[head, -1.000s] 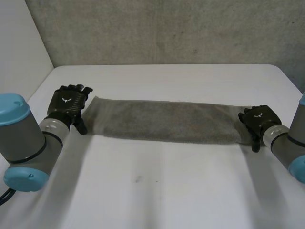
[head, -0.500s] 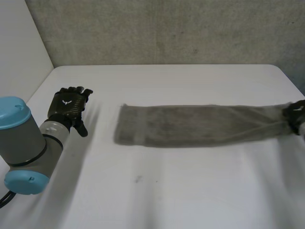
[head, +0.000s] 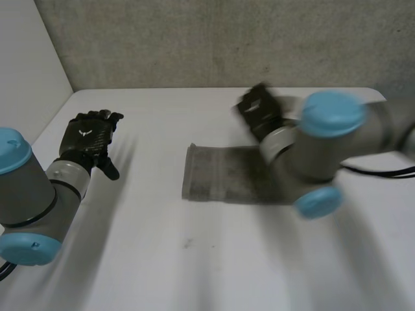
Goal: Fold the towel.
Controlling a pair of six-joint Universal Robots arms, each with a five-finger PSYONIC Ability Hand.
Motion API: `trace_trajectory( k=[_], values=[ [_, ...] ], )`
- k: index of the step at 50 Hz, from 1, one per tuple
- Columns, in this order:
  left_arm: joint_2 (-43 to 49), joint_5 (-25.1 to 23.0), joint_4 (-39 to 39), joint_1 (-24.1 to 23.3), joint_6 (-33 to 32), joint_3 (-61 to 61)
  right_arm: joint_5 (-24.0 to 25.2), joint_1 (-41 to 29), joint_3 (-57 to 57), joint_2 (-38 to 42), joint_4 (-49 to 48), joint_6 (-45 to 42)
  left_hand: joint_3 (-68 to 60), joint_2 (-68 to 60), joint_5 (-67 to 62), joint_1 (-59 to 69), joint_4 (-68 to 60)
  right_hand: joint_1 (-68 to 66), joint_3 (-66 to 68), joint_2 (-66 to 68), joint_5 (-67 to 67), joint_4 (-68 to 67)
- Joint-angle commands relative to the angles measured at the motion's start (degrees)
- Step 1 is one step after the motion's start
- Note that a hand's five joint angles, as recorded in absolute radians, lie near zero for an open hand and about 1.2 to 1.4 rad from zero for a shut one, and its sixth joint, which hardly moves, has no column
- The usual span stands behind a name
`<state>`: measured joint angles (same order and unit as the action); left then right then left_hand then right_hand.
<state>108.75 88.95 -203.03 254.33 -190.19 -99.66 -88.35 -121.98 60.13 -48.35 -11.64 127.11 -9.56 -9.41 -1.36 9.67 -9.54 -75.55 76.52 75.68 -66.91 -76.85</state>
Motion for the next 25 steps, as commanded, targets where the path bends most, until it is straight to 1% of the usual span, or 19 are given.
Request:
trace_trajectory(
  k=[1,3,4,5,6,7,10,11,12,13,15,16,17,18,20,21,23,24,25],
  values=[
    [0.1,0.0,0.0,0.1,-0.1,-0.6,0.3,-13.0,-1.1,8.3,-0.1,-1.2,-0.4,-0.6,1.4,0.3,-0.5,-4.4,3.5,4.3,-3.1,-3.2],
    [0.1,0.0,0.0,0.1,-0.1,-0.7,0.2,-13.8,-1.2,9.4,0.0,-1.5,-0.4,-0.6,1.4,0.3,-0.5,-4.4,3.5,4.3,-3.1,-3.2],
    [0.1,0.0,0.0,0.1,-0.1,-0.7,0.2,-14.2,-0.9,9.9,0.2,-2.2,-0.4,-0.6,1.4,0.3,-0.5,4.5,-5.5,-4.6,5.8,5.8],
    [0.1,0.0,0.0,0.1,-0.1,-0.7,0.2,-14.2,-0.9,9.9,0.2,-2.2,-0.4,-0.6,1.4,0.3,-0.5,4.6,-5.5,-4.7,5.9,5.9],
    [0.1,0.0,0.0,0.1,-0.1,-0.6,0.1,-14.2,-0.2,9.8,0.3,-3.1,-0.4,-0.6,1.4,0.3,-0.5,34.2,-35.2,-34.3,35.6,35.5],
    [0.1,0.0,-0.1,0.1,-0.1,-0.7,-0.1,-14.1,0.6,8.9,0.2,-3.4,-0.4,-0.6,1.4,0.3,-0.5,54.5,-55.5,-54.6,55.9,55.8],
    [0.1,0.0,-0.1,0.1,-0.1,-0.7,-0.3,-13.6,1.8,7.6,0.2,-2.8,-0.4,-0.6,1.4,0.3,-0.5,57.6,-58.5,-57.7,58.9,58.9],
    [0.1,0.0,-0.1,0.0,-0.1,-0.7,-0.2,-13.4,3.7,4.9,-0.2,-2.1,-0.4,-0.6,1.4,0.3,-0.5,65.6,-66.5,-65.7,66.9,66.8],
    [0.1,-0.1,-0.1,0.0,-0.1,-0.7,-0.4,-12.8,5.9,1.4,-0.7,-1.0,-0.4,-0.6,1.4,0.3,-0.5,65.6,-66.5,-65.7,66.9,66.8],
    [0.1,-0.1,-0.1,0.0,-0.1,-0.7,-0.4,-12.8,6.0,1.4,-0.7,-1.0,-0.4,-0.6,1.4,0.3,-0.5,65.6,-66.5,-65.7,66.9,66.8],
    [0.1,-0.1,-0.1,0.0,-0.1,-0.7,-0.4,-9.7,10.2,-4.2,-1.0,3.6,-0.4,-0.6,1.4,0.3,-0.5,65.6,-66.5,-65.7,66.9,66.8],
    [0.1,-0.1,-0.1,0.0,-0.1,-0.7,-0.4,-9.7,10.3,-4.2,-1.0,3.6,-0.4,-0.6,1.4,0.3,-0.5,65.6,-66.5,-65.7,66.9,66.8],
    [0.1,-0.1,-0.1,0.0,-0.2,-0.7,-0.3,-7.5,12.4,-6.7,-1.0,6.7,-0.4,-0.6,1.4,0.3,-0.5,65.6,-66.5,-65.7,66.9,66.8],
    [0.1,-0.1,-0.1,0.0,-0.2,-0.7,-0.3,-7.5,12.5,-6.8,-1.0,6.8,-0.4,-0.6,1.4,0.3,-0.5,65.6,-66.5,-65.7,66.9,66.8],
    [0.1,-0.1,-0.3,-0.1,-0.1,-0.7,0.0,-3.1,17.1,-11.4,-0.6,13.3,-0.4,-0.6,1.4,0.3,-0.5,65.6,-66.5,-65.7,66.9,66.8],
    [0.1,-0.1,-0.3,-0.1,-0.1,-0.7,0.0,-3.1,17.1,-11.4,-0.6,13.3,-0.4,-0.6,1.4,0.3,-0.5,65.6,-66.5,-65.7,66.9,66.8],
    [0.1,0.0,-0.7,-0.1,-0.2,-0.8,0.5,1.8,21.8,-14.0,-0.2,19.8,-0.4,-0.6,1.4,0.3,-0.5,65.6,-66.5,-65.7,66.9,66.8],
    [0.1,0.0,-0.7,-0.1,-0.2,-0.8,0.5,1.8,21.8,-14.1,-0.2,19.8,-0.4,-0.6,1.4,0.3,-0.5,65.6,-66.5,-65.7,66.9,66.8],
    [0.1,0.0,-0.8,-0.2,-0.2,-0.9,1.2,4.4,24.1,-14.6,-0.1,21.8,-0.4,-0.6,1.4,0.3,-0.5,65.6,-66.5,-65.7,66.9,66.8]
  ],
)
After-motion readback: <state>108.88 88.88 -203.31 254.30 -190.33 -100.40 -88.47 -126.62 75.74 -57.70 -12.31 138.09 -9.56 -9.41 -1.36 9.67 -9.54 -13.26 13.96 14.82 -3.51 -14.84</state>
